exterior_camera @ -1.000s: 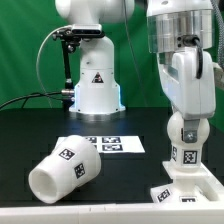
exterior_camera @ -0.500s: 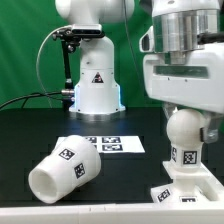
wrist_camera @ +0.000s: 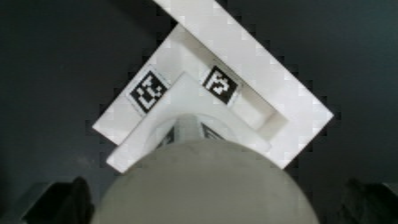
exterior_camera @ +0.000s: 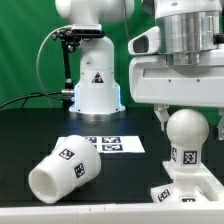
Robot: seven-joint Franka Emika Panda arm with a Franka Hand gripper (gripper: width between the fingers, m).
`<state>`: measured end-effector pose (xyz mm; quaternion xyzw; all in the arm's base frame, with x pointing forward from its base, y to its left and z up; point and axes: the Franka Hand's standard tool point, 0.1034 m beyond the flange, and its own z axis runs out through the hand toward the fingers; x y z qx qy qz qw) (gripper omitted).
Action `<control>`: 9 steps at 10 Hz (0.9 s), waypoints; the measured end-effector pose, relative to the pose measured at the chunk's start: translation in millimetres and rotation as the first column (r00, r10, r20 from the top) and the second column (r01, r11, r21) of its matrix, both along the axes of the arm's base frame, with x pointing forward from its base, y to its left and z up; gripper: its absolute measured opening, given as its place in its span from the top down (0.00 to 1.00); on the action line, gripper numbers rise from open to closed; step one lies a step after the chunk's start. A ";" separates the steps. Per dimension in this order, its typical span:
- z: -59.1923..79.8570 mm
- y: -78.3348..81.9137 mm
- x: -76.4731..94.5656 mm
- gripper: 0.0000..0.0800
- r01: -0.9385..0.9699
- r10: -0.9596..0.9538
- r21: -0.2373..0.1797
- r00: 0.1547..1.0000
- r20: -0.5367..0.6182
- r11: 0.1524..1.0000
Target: Assemble lamp
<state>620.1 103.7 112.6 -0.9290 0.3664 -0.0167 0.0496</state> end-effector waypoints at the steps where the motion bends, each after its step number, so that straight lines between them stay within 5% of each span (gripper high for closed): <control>1: 1.4 -1.4 1.6 0.13 -0.206 0.207 -0.047 0.978 0.019 0.977; 5: 0.4 -10.4 5.3 0.13 -0.679 0.689 -0.140 0.724 0.039 0.721; 7: -0.8 -12.9 4.4 0.13 -0.676 0.689 -0.151 0.724 0.046 0.721; 8: -0.7 -13.0 4.6 0.24 -0.660 0.672 -0.150 0.739 0.048 0.736; 9: -0.8 -13.2 4.7 0.24 -0.654 0.666 -0.149 0.745 0.049 0.742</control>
Offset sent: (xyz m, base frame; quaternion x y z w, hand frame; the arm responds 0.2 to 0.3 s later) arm -0.0032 0.0131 -0.0041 0.0513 -0.0100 -0.3440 0.9375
